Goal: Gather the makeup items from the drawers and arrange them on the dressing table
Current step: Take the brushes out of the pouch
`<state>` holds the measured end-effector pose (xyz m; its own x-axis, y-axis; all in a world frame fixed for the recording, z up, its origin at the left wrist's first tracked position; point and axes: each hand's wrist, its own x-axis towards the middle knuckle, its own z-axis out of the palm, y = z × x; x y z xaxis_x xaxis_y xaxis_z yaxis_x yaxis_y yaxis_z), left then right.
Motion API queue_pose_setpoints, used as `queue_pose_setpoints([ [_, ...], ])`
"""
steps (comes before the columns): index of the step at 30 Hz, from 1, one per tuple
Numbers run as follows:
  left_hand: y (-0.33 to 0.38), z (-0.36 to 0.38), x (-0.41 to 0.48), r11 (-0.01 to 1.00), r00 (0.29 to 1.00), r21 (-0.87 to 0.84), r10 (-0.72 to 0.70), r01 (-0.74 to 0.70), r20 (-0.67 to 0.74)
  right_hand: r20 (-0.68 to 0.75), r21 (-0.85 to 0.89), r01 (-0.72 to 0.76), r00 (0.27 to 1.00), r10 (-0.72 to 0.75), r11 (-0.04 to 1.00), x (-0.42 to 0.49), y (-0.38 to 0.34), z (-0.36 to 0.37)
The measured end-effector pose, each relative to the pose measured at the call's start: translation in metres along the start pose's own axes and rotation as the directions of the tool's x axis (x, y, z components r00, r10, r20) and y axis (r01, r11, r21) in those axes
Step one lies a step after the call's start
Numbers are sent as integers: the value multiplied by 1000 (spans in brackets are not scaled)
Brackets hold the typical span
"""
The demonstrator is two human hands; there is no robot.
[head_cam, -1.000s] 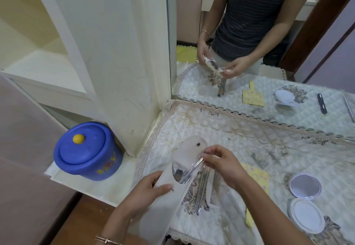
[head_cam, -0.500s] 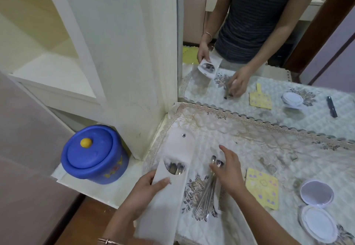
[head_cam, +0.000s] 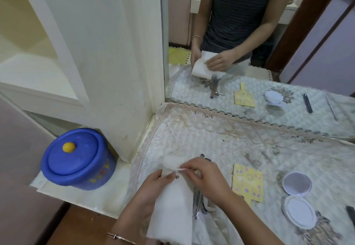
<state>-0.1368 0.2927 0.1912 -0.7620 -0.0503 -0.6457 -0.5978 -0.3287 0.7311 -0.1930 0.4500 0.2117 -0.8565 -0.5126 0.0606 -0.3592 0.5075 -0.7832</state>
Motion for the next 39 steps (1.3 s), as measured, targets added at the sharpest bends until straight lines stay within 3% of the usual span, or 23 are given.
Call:
queue_pose_setpoints([
  [7,4,7,-1,965,977,-206,-129,163,168,-34,-172,88,995,-95,981,-17,20,19],
  [11,4,8,2,948,981,-260,-162,184,105,-35,-254,136,988,-150,958,-22,23,25],
  [15,-1,11,4,998,999,51,-23,25,-43,13,-275,177,984,-180,945,-28,23,30],
  [19,-5,7,13,948,983,305,133,-90,-123,83,-316,233,973,-218,920,-40,32,35],
  [23,-1,8,36,822,944,526,315,-219,-98,-74,-273,87,991,-111,958,-60,47,31],
  [28,-10,0,66,673,921,681,391,-288,3,-218,-353,-183,970,110,918,-83,71,24],
  [31,-20,0,64,499,871,821,491,-278,-4,-193,-385,-240,965,176,891,-87,76,30],
  [33,-31,-5,60,285,793,893,598,-348,119,-171,-428,-250,966,193,868,-89,76,37],
  [35,-45,-16,63,77,743,895,592,-439,313,-160,-464,-261,965,210,847,-90,74,42],
  [36,-52,-21,66,22,741,889,562,-458,368,-158,-476,-266,964,216,838,-91,73,43],
  [39,-61,-24,67,30,793,902,489,-431,363,-149,-505,-290,957,249,813,-91,72,44],
])
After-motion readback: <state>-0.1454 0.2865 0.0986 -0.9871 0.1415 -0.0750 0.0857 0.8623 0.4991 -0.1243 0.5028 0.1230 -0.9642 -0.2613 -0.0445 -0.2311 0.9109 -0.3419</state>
